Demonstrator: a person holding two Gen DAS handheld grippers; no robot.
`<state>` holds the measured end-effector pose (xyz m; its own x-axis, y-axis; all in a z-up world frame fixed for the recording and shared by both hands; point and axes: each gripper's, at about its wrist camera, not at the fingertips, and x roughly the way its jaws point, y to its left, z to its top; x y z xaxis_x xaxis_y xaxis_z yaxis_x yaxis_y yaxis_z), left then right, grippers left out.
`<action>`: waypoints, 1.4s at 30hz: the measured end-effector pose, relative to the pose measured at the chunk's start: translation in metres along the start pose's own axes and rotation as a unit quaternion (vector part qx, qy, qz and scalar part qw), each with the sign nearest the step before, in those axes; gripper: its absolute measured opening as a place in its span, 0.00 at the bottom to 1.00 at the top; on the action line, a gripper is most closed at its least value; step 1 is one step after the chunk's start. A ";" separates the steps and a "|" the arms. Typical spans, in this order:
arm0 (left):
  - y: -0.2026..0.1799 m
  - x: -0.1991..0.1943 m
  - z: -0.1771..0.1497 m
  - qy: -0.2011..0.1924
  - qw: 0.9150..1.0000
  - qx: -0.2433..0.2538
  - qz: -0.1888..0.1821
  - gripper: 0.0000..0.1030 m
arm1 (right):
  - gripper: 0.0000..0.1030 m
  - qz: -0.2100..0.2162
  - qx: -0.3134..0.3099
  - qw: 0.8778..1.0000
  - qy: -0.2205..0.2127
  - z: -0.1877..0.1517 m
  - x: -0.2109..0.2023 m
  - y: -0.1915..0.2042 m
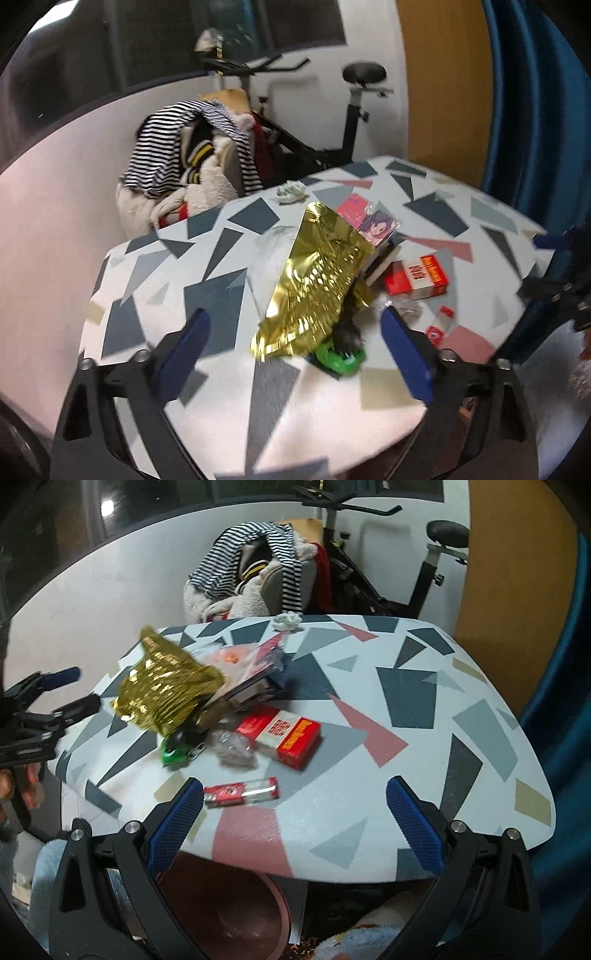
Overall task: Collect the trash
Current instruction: 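Grasp the gold foil wrapper with the left gripper while the right gripper reaches the red cigarette box, then grasp the red cigarette box with the right gripper and lift it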
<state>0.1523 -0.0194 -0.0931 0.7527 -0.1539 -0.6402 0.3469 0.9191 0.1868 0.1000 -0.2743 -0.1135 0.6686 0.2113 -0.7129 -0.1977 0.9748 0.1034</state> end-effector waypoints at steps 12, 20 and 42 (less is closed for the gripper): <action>0.007 0.055 0.007 0.032 0.999 -0.009 -0.040 0.47 | 0.95 0.034 0.028 0.999 0.018 0.012 0.037 -0.025; 0.027 -0.002 0.021 -0.022 0.994 -0.054 -0.089 0.44 | 0.94 0.050 -0.075 0.996 0.022 0.031 0.075 -0.012; 0.065 -0.051 -0.009 -0.021 0.985 -0.139 -0.103 0.44 | 0.64 0.111 -0.202 0.964 0.132 0.059 0.172 0.026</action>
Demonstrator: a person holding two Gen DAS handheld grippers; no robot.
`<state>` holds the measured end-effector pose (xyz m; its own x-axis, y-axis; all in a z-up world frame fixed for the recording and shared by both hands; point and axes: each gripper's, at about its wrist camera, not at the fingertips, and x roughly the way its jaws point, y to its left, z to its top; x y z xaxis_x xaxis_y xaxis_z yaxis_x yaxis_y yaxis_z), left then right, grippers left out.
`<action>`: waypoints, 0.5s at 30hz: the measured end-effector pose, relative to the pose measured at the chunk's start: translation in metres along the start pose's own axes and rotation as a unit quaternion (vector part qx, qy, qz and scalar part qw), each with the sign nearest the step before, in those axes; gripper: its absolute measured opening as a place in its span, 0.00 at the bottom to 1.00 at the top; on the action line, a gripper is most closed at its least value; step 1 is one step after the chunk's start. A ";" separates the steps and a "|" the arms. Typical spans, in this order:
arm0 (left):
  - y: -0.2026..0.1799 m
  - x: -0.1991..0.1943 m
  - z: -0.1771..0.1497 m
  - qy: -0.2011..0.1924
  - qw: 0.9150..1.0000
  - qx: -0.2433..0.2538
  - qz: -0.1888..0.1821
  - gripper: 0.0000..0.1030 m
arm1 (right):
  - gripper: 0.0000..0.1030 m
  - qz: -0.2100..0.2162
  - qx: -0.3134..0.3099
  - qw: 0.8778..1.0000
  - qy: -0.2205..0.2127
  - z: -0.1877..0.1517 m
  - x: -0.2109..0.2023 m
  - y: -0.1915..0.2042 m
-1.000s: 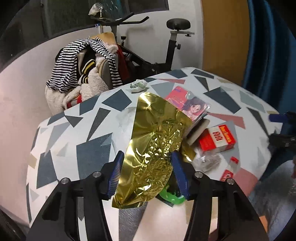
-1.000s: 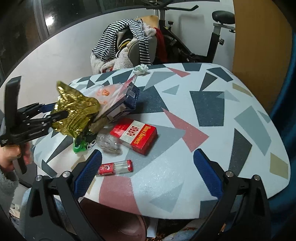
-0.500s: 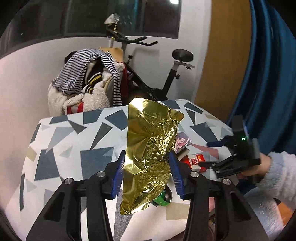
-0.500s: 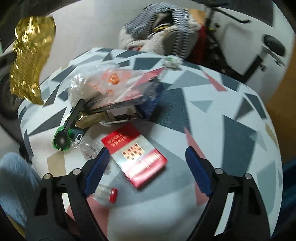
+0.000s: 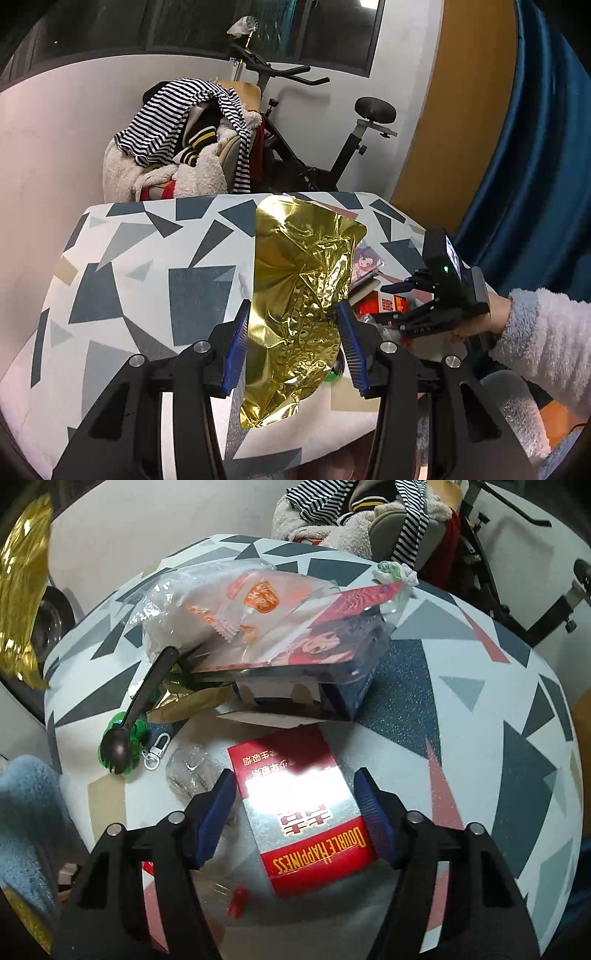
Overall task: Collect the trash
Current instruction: 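Grasp the red cigarette box with the right gripper and lift it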
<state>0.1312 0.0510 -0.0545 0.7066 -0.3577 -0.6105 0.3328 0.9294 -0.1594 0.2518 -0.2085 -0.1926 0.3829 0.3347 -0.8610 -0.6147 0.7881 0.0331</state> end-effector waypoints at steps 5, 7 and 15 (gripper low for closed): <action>0.000 -0.001 -0.008 0.007 1.000 -0.004 -0.001 0.44 | 0.62 0.002 0.008 1.000 0.000 -0.006 -0.005 -0.003; -0.001 -0.002 -0.009 0.008 1.000 -0.004 -0.001 0.44 | 0.62 0.001 0.020 1.000 -0.004 -0.010 -0.009 -0.007; -0.011 0.001 -0.016 0.018 1.000 0.001 0.000 0.44 | 0.62 -0.011 0.048 0.999 -0.005 -0.017 -0.008 -0.012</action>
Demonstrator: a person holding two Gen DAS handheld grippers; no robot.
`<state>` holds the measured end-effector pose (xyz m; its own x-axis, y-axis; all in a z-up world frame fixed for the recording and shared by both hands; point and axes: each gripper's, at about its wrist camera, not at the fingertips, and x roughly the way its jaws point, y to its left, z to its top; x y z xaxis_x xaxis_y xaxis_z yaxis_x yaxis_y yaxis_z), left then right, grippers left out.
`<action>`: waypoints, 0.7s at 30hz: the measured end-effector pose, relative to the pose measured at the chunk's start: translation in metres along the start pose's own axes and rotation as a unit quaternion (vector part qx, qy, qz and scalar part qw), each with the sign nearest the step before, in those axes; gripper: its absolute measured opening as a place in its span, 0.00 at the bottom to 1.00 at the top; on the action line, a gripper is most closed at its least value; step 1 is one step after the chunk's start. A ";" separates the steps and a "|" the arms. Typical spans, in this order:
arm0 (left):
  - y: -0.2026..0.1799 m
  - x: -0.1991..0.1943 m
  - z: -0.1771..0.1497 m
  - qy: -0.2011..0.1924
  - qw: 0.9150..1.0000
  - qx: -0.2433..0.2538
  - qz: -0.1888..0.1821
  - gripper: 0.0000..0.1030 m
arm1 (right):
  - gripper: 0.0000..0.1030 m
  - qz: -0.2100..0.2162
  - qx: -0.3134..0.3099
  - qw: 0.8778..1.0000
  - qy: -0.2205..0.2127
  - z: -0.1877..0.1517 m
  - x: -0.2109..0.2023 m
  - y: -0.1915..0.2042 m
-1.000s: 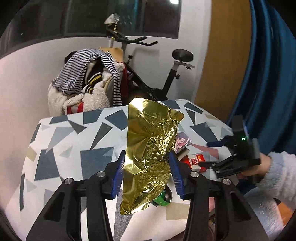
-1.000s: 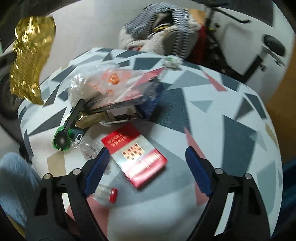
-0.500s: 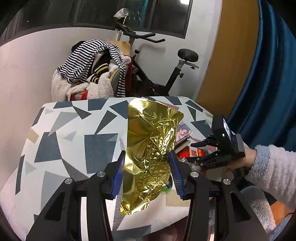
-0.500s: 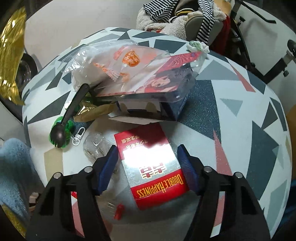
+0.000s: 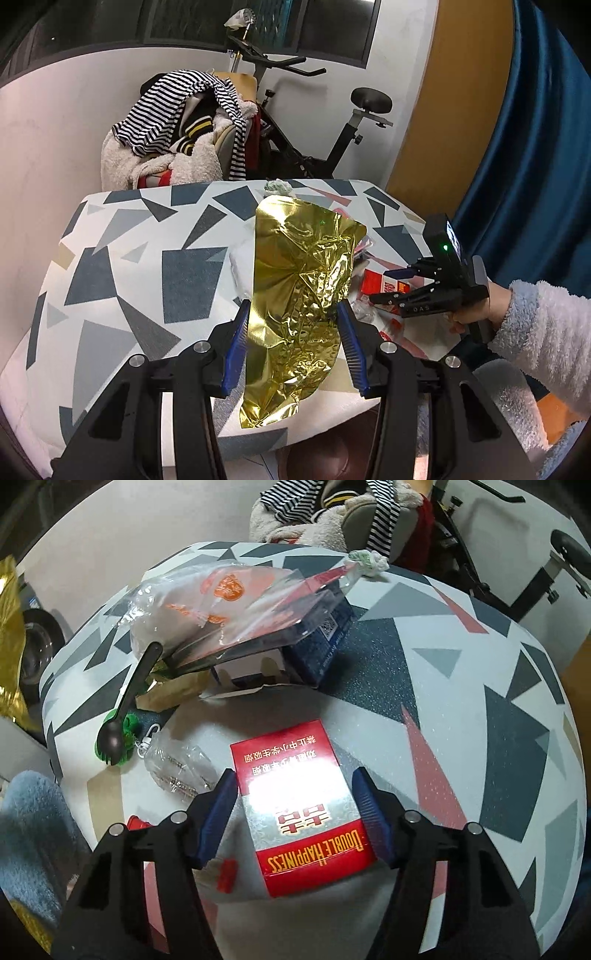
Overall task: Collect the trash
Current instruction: 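Grasp the red cigarette box with the right gripper and lift it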
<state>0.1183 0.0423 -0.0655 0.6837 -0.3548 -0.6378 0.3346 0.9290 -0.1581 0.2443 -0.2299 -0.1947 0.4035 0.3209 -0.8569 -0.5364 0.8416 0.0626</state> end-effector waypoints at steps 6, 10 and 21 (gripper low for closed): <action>-0.013 -0.010 -0.005 0.000 1.000 0.013 0.000 0.44 | 0.60 -0.001 0.033 0.998 -0.048 -0.011 -0.026 -0.002; -0.024 -0.016 -0.020 0.007 1.000 0.026 0.002 0.44 | 0.59 0.016 0.068 0.993 -0.095 -0.032 -0.060 0.001; -0.069 -0.015 -0.117 0.022 0.998 0.050 -0.014 0.44 | 0.59 0.051 0.118 0.979 -0.159 -0.120 -0.115 0.048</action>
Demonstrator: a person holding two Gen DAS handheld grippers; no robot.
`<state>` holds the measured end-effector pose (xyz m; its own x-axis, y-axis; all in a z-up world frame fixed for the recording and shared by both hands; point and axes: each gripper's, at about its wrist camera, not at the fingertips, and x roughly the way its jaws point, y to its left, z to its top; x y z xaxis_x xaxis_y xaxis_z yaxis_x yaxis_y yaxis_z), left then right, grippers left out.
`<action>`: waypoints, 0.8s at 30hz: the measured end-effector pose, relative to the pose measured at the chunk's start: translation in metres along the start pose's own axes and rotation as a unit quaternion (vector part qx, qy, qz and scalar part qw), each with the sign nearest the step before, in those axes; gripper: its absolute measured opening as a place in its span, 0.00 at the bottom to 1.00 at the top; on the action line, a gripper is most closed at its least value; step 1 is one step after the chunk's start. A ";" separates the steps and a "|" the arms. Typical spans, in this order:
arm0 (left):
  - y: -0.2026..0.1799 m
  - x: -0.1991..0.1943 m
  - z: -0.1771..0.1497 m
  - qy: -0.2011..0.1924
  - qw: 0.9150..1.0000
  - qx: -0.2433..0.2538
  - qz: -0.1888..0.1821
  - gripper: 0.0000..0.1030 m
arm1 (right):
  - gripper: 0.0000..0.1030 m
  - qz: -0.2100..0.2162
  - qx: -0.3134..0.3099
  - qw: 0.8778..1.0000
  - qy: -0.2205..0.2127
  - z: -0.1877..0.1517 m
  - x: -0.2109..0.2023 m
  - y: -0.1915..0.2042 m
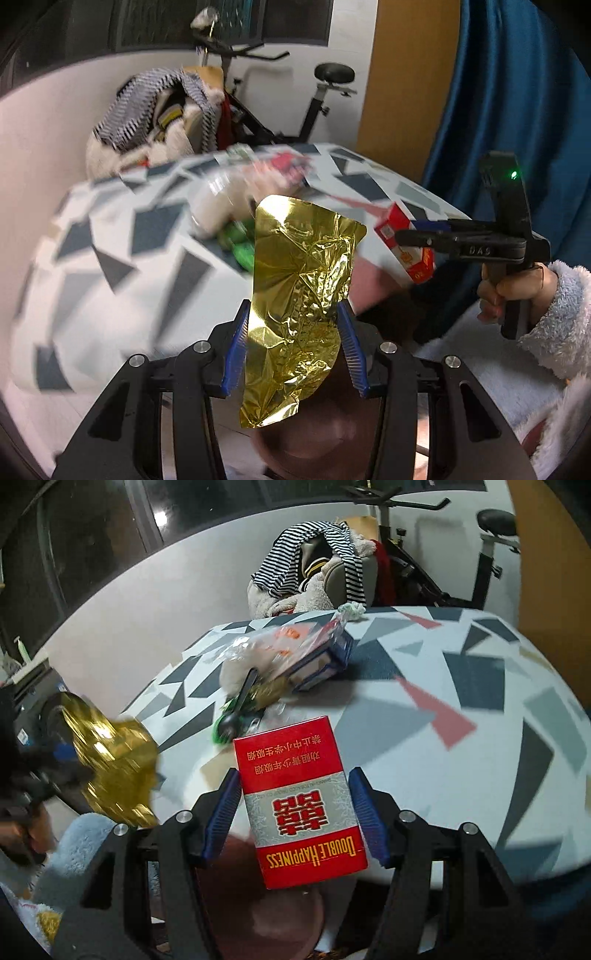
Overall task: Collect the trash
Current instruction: 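Grasp the red cigarette box with the right gripper and lift it, then drop the gold foil from the left gripper into the brown bin while the right gripper drops the cigarette box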
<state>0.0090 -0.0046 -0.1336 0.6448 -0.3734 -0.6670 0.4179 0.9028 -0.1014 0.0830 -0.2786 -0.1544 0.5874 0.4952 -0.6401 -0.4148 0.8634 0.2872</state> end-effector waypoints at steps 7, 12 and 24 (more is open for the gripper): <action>-0.017 0.040 -0.060 0.070 0.997 -0.013 -0.014 0.44 | 0.59 0.009 0.028 1.000 0.006 -0.049 -0.009 0.015; -0.023 0.070 -0.079 0.116 0.993 0.009 -0.005 0.44 | 0.59 0.025 0.049 0.998 0.021 -0.078 -0.002 0.024; 0.002 0.115 -0.097 0.191 0.981 -0.040 -0.018 0.45 | 0.59 0.015 0.052 0.997 0.063 -0.096 0.023 0.021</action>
<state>0.0213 -0.0249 -0.2821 0.3371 -0.3128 -0.8880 0.3752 0.9097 -0.1780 0.0215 -0.2585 -0.2319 0.4811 0.5107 -0.7125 -0.3536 0.8568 0.3754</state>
